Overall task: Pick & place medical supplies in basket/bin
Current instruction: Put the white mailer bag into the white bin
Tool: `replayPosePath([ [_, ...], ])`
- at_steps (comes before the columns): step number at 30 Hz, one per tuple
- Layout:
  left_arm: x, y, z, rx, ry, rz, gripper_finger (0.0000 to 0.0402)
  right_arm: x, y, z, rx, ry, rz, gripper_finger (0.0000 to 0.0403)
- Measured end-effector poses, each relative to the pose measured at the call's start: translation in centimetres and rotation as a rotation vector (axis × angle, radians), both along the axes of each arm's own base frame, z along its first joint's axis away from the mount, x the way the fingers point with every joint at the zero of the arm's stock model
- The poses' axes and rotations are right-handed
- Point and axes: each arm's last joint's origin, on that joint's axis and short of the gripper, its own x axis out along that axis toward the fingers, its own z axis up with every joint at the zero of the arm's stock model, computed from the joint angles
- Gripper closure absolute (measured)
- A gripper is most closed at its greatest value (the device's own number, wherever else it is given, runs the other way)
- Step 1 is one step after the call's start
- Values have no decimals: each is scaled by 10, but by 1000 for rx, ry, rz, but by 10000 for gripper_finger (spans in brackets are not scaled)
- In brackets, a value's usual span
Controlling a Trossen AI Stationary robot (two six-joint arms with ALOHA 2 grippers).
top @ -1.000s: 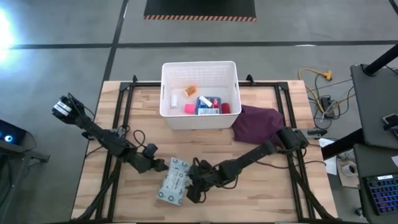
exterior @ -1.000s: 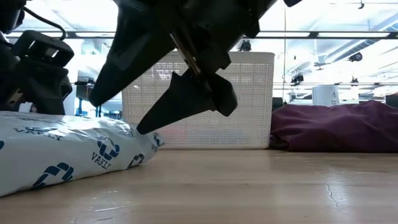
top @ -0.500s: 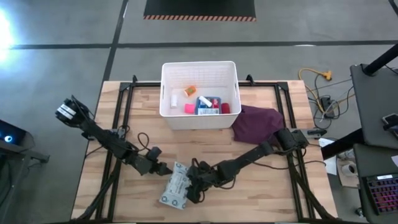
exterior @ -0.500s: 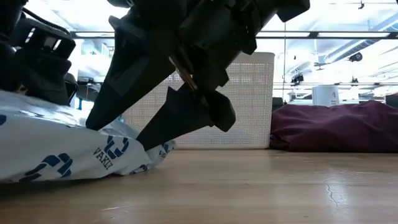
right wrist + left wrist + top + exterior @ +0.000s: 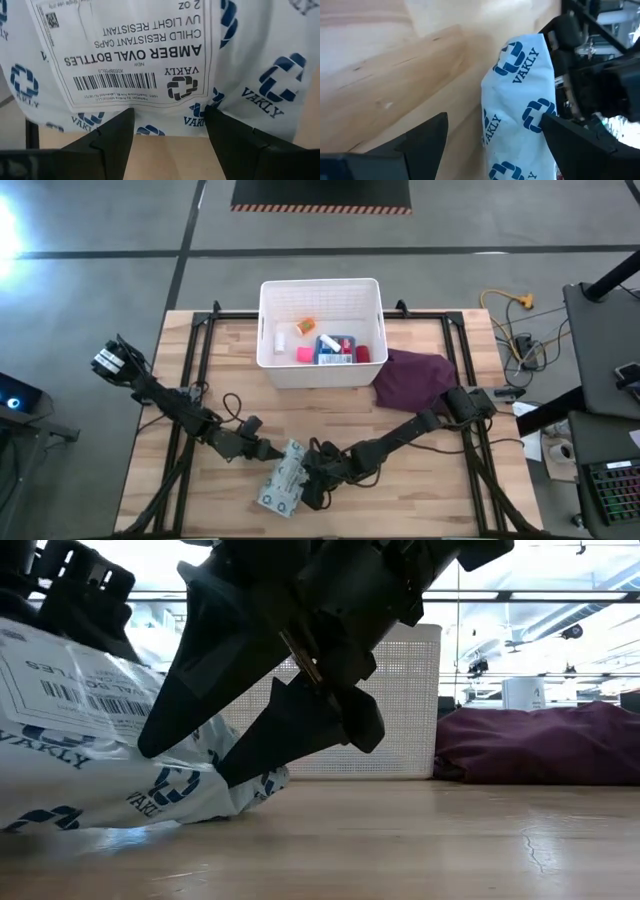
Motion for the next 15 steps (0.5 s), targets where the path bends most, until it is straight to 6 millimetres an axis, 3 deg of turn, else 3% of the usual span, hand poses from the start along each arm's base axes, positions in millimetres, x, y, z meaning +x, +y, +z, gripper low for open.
replayPosePath([
  [15, 5, 0, 10, 30, -122, 81, 96, -3, -2, -7, -41, 22, -9, 170],
])
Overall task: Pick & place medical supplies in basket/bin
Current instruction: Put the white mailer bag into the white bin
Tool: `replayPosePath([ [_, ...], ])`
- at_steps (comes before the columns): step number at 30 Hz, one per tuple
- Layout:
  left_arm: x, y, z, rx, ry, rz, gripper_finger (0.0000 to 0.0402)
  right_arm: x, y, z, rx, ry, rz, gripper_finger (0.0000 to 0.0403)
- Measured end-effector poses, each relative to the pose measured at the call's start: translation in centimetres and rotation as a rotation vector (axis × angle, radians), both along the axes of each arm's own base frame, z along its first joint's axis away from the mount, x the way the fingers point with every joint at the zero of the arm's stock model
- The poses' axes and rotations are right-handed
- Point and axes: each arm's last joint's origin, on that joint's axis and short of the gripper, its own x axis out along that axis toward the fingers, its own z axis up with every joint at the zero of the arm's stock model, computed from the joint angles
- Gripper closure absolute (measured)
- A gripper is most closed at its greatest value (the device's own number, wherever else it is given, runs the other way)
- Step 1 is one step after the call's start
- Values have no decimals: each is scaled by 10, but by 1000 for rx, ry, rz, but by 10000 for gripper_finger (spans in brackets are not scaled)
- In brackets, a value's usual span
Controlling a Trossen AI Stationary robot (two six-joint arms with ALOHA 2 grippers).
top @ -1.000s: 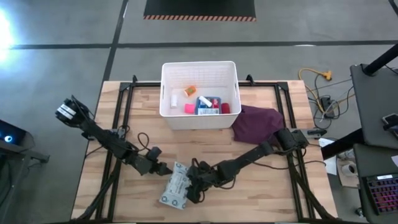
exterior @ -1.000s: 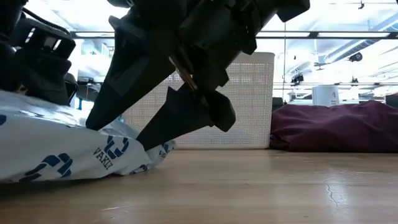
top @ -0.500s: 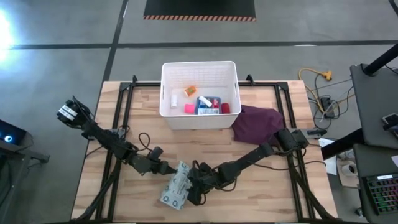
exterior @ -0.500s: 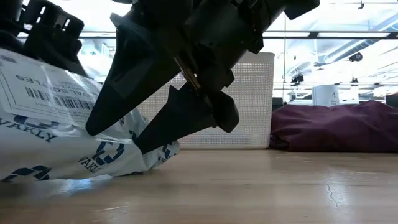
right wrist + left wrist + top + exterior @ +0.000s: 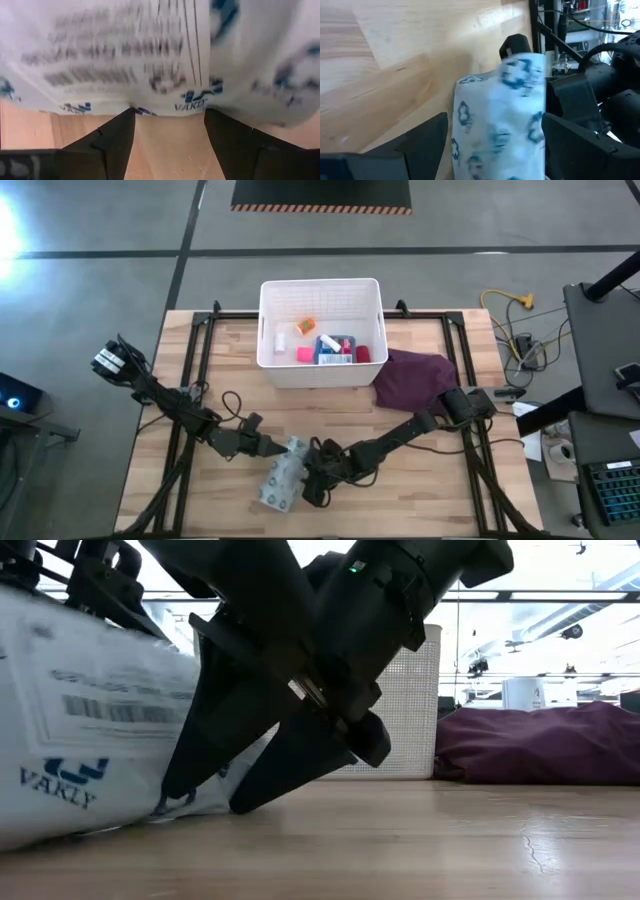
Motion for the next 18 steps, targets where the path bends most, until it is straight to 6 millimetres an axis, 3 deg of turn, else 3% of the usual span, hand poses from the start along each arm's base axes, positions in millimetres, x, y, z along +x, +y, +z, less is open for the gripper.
replayPosePath([
  [9, 6, -5, -3, 15, 28, -42, 96, 0, 0, 0, 5, -5, -11, 170],
  [18, 31, -27, -16, 34, 110, -173, 96, 0, 0, 0, 13, -2, -22, 170],
])
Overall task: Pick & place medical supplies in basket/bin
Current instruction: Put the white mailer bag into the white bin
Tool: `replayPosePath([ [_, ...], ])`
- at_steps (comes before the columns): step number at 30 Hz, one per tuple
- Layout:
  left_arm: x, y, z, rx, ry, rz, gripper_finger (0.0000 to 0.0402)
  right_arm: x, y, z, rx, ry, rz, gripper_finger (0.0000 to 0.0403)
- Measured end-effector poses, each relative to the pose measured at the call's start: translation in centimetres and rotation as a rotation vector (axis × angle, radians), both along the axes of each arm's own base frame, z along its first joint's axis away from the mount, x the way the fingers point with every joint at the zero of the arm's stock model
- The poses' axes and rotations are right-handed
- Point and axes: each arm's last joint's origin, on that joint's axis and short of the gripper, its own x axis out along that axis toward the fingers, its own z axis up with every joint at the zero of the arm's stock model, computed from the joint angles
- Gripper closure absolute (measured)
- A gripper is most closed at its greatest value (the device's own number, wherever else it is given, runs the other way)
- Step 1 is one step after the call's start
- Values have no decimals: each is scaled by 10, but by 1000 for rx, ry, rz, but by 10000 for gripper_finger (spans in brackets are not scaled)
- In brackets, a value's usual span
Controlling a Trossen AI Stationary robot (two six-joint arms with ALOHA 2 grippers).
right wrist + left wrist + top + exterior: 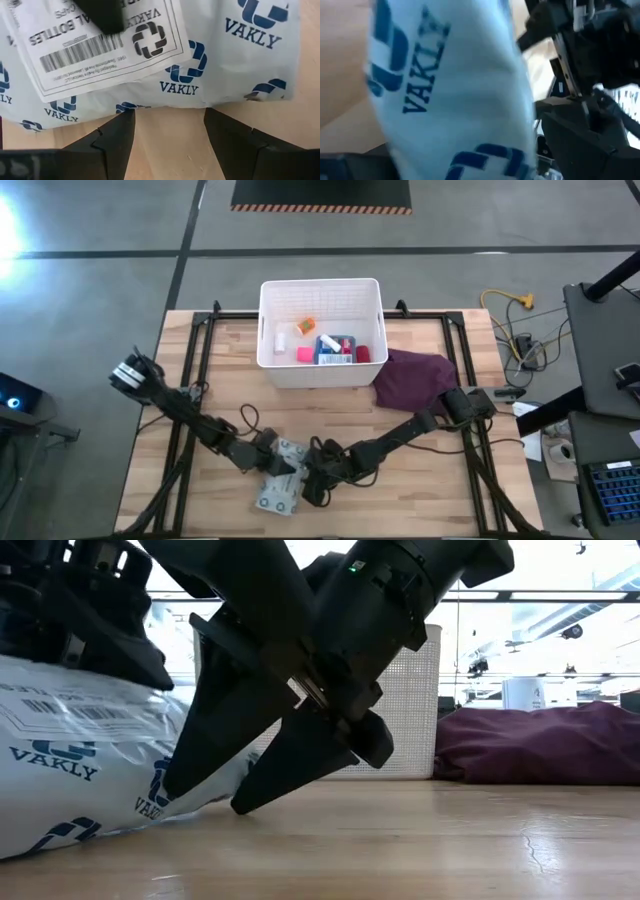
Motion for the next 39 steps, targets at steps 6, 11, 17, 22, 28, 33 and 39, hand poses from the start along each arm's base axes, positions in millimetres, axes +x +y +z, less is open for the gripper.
replayPosePath([
  [6, 4, -4, 4, 31, -1, -41, 117, -6, 7, 0, -8, 21, -5, 170],
  [11, 0, 0, 9, 50, 18, -45, 179, -13, 19, -1, -34, 25, 21, 170],
  [17, -2, 1, 17, 59, -4, -55, 248, -16, 19, 0, -30, 41, -16, 170],
  [22, -7, 6, 40, 68, -86, -25, 247, -29, 16, 7, -124, 121, -54, 170],
  [28, -19, 20, 116, 240, -260, 126, 229, -61, 6, 13, -261, 293, -169, 170],
  [33, -28, 43, 210, 589, -387, 250, 236, -90, 2, 10, -245, 328, -238, 170],
  [39, -28, 111, 276, 888, -163, 314, 237, -115, -12, 21, -151, 278, -328, 170],
])
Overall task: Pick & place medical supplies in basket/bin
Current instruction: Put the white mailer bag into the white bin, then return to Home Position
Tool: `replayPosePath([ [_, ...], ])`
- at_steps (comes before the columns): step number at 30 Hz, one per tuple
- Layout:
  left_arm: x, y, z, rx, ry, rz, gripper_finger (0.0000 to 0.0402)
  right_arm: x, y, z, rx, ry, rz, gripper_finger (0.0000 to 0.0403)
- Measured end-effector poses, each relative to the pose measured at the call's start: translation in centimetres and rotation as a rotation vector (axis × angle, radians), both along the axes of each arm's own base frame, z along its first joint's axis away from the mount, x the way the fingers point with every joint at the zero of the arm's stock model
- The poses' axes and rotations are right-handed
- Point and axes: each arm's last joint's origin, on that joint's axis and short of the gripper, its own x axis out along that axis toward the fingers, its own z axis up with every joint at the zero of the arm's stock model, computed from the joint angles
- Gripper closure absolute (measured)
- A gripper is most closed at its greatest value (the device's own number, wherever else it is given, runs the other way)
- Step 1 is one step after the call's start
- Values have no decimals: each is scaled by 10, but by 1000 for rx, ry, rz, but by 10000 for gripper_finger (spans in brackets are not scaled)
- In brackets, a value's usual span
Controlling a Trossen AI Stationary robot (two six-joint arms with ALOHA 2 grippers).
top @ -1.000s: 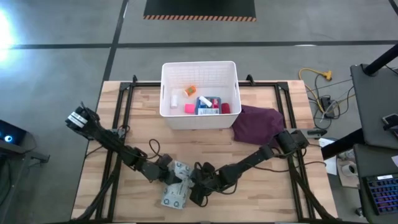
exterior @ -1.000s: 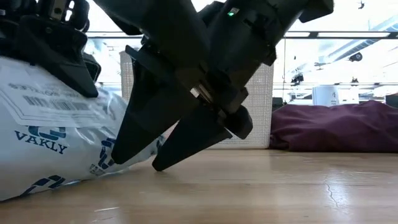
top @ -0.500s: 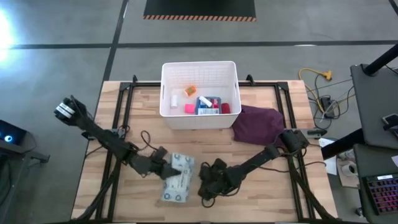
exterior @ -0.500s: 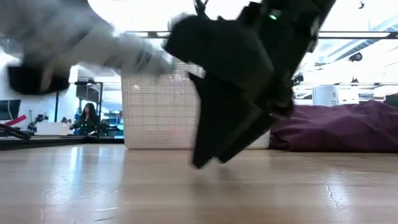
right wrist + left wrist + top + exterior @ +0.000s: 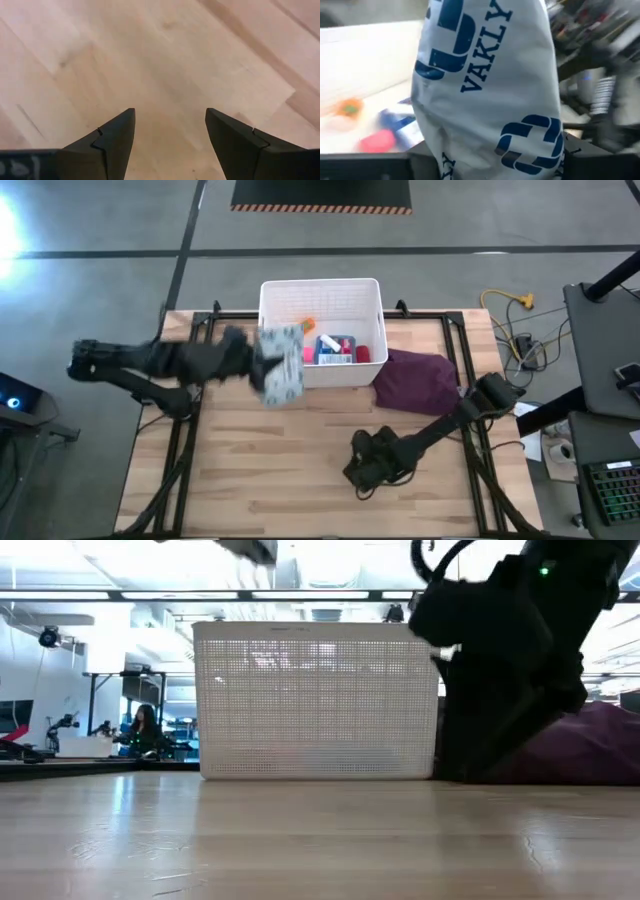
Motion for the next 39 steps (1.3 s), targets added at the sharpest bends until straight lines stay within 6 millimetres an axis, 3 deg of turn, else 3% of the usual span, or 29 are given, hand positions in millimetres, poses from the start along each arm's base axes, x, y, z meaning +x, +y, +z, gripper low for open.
replayPosePath([
  [9, 26, 142, 16, -130, 107, 93, 198, -17, -13, 13, 74, -155, -47, 170],
  [12, 35, 174, 16, -168, 137, 151, 174, -17, -12, 11, 82, -157, -65, 170],
  [15, 47, 185, 14, -235, 206, 121, 149, -15, -9, 11, 89, -163, -71, 170],
  [20, 65, 178, 13, -245, 306, 25, 128, -7, -5, 13, 72, -152, -16, 170],
  [27, 53, 164, 32, -175, 290, 54, 126, 0, -14, 17, 77, -132, 29, 170],
  [30, 35, 152, 45, -174, 247, 61, 126, 3, -17, 18, 85, -134, 22, 170],
  [34, 0, 105, 69, -101, 163, -66, 125, 7, -20, 19, 110, -154, 21, 170],
  [39, -50, 65, 79, -51, 50, -34, 125, 15, -17, 46, 89, -276, 251, 170],
])
